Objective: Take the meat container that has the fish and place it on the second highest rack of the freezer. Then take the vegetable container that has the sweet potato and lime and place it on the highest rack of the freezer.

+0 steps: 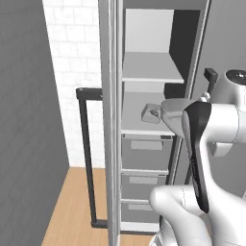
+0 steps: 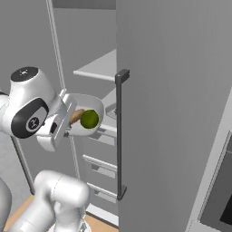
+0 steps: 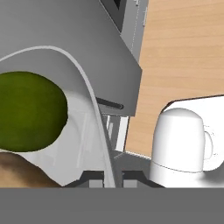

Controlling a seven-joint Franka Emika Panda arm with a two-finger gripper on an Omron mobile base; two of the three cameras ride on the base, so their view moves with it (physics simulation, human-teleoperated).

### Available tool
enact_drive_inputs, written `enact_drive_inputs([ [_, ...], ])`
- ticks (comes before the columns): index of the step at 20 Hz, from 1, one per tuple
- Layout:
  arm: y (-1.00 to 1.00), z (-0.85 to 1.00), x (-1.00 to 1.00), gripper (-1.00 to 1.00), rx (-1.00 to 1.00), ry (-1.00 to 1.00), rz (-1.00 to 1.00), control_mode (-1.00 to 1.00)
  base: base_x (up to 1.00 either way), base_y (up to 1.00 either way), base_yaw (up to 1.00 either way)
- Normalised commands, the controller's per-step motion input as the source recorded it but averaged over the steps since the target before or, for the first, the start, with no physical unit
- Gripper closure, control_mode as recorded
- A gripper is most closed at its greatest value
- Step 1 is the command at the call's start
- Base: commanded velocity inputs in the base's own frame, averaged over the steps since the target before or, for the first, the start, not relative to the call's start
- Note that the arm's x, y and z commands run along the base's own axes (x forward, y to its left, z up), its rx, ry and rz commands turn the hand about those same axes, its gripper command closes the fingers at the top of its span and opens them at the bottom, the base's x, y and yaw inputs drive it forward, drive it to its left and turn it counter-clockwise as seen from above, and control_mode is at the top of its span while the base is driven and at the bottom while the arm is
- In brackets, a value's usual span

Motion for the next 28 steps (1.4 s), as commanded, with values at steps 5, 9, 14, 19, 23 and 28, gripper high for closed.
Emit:
enact_drive_inputs([
  [5, 0.00, 0.00, 0.00, 1.00, 0.00, 0.00, 0.00, 1.00, 0.56, 0.27, 0.00],
  [9, 0.00, 0.00, 0.00, 1.00, 0.00, 0.00, 0.00, 1.00, 0.06, 0.04, 0.00],
  [14, 0.00, 0.14, -0.02, 1.00, 0.00, -0.12, 0.00, -1.00, 0.00, 0.00, 0.00],
  [19, 0.05, 0.42, 0.14, 1.00, 0.00, -0.21, 0.00, -1.00, 0.00, 0.00, 0.00],
  [23, 0.07, 0.49, 0.48, 1.00, 0.00, -0.16, -0.01, -1.00, 0.00, 0.00, 0.00],
  [28, 0.04, 0.30, 0.50, 1.00, 0.00, -0.06, -0.06, -1.00, 0.00, 0.00, 0.00],
])
